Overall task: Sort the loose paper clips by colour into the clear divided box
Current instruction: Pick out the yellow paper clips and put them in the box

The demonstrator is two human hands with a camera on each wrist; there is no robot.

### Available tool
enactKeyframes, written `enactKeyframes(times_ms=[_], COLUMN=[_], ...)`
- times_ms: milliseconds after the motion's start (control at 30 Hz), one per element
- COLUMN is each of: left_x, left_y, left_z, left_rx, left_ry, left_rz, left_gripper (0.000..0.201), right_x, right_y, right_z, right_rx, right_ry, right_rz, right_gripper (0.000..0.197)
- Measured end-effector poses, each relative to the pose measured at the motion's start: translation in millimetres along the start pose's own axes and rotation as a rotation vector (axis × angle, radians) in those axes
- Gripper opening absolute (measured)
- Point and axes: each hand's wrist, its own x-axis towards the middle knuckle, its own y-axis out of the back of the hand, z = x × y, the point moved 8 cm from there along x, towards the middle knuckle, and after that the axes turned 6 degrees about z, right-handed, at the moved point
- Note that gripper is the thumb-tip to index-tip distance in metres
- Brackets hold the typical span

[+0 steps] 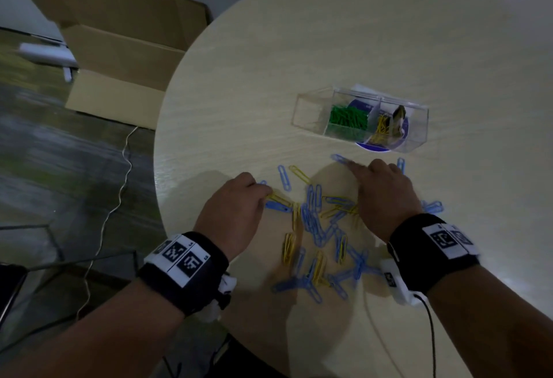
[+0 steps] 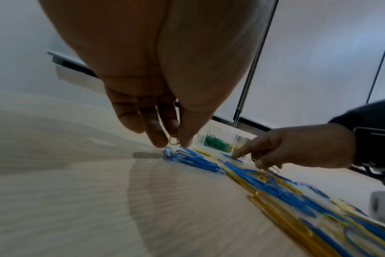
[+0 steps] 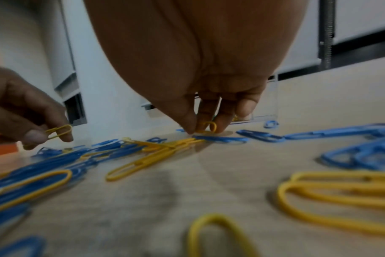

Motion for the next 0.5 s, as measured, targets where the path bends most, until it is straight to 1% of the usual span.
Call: enactKeyframes(times_ms=[100,167,200,267,300,367,433,500], left_x=[13.0,21.0,23.1,22.6,21.6,21.5,22.5,23.5], left_y=[11.1,12.3,8.7,-2.9,-7.9,-10.5,-10.9,-13.1], left_z=[1.9,5.6,8.2,10.4,9.0,3.8,-1.4,-4.8], left_rx=[-0.05,-0.041,-0.024,0.016,0.023,0.019,0.021,0.062], left_ry=[-0.005,-0.072,-0.121,-0.186,-0.19,-0.165,-0.131,-0.118], left_rz=[0.061,0.061,0.034,-0.043,-0.071,-0.08,-0.105,-0.151], left_gripper=[0.02,0.019,0.02,0.021,0.02,0.015,0.012,0.009], right_x=[2.0,10.2,16.0,28.8,34.6,44.7,49.8,50.7], right_y=[9.7,11.0,11.5,10.1,7.7,-1.1,-9.8,-13.2], right_z=[8.4,1.8,-6.3,-29.7,-42.2,-61.3,-71.2,-74.8], right_rx=[0.261,0.402,0.442,0.471,0.463,0.431,0.396,0.369], right_ry=[-0.115,-0.148,-0.136,-0.067,-0.028,0.018,0.032,0.043], right_rz=[0.091,0.102,0.096,0.062,0.033,-0.039,-0.112,-0.134], right_gripper=[0.045,0.031,0.024,0.018,0.018,0.017,0.016,0.016])
